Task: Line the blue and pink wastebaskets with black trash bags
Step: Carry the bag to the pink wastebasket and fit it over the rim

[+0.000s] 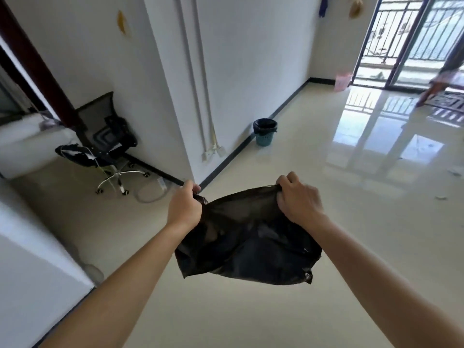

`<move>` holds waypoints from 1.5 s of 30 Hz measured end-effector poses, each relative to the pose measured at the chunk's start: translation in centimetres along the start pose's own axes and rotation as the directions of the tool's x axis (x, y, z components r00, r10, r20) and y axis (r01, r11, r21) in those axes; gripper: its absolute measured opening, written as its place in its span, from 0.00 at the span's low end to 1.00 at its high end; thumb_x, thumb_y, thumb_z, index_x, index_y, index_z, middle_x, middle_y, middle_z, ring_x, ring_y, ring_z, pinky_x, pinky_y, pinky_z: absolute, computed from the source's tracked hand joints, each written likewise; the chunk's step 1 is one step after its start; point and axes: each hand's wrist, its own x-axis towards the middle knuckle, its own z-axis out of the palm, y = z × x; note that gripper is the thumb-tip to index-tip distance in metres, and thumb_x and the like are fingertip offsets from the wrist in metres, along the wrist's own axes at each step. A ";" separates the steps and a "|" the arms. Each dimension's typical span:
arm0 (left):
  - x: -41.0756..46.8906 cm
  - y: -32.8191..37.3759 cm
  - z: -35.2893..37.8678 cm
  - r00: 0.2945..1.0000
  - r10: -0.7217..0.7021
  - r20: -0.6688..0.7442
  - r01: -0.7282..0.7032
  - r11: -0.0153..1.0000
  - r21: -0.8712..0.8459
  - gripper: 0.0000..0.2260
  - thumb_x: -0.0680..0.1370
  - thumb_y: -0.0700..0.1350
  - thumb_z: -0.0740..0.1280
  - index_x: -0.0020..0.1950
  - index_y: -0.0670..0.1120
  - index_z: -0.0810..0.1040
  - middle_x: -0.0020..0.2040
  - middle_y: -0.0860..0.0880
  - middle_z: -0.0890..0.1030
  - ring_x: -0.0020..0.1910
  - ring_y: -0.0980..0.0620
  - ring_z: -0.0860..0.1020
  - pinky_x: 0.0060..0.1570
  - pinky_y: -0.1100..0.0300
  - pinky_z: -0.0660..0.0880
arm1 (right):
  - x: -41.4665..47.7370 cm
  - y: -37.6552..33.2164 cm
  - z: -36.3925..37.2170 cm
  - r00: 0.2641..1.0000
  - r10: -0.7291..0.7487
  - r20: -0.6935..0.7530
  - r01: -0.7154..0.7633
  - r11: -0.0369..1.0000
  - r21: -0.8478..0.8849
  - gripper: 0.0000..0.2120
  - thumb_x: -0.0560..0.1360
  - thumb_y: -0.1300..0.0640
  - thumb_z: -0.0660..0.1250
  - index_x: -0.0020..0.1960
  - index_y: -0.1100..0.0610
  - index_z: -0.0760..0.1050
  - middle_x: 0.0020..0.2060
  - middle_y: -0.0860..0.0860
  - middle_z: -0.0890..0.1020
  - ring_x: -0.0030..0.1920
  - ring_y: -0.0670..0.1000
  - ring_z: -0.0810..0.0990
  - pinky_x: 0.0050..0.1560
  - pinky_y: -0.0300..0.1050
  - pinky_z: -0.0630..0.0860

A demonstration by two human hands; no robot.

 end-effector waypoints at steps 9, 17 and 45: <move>18.4 8.9 16.8 0.907 0.414 0.077 -0.417 0.857 0.303 0.09 0.75 0.50 0.65 0.49 0.46 0.77 0.45 0.45 0.76 0.45 0.45 0.75 0.39 0.53 0.73 | 15.9 18.3 4.2 0.996 0.031 0.085 -0.006 0.960 -0.279 0.08 0.78 0.56 0.58 0.55 0.56 0.72 0.49 0.53 0.76 0.47 0.57 0.79 0.38 0.48 0.71; 36.0 24.3 29.7 0.912 0.388 0.135 -0.410 0.882 0.232 0.11 0.78 0.50 0.59 0.44 0.46 0.75 0.32 0.51 0.75 0.32 0.45 0.72 0.32 0.56 0.66 | 31.0 34.8 1.5 0.870 0.492 0.033 -0.486 0.867 -0.112 0.08 0.73 0.66 0.55 0.48 0.57 0.68 0.40 0.56 0.77 0.39 0.60 0.74 0.38 0.49 0.68; 97.8 63.9 78.2 0.728 0.669 0.150 -0.682 0.686 0.254 0.21 0.79 0.60 0.57 0.43 0.47 0.81 0.38 0.48 0.77 0.41 0.46 0.76 0.44 0.51 0.70 | 92.9 92.2 10.3 0.951 0.305 0.053 -0.262 0.884 -0.388 0.16 0.72 0.48 0.65 0.54 0.56 0.71 0.49 0.54 0.72 0.32 0.54 0.68 0.31 0.45 0.66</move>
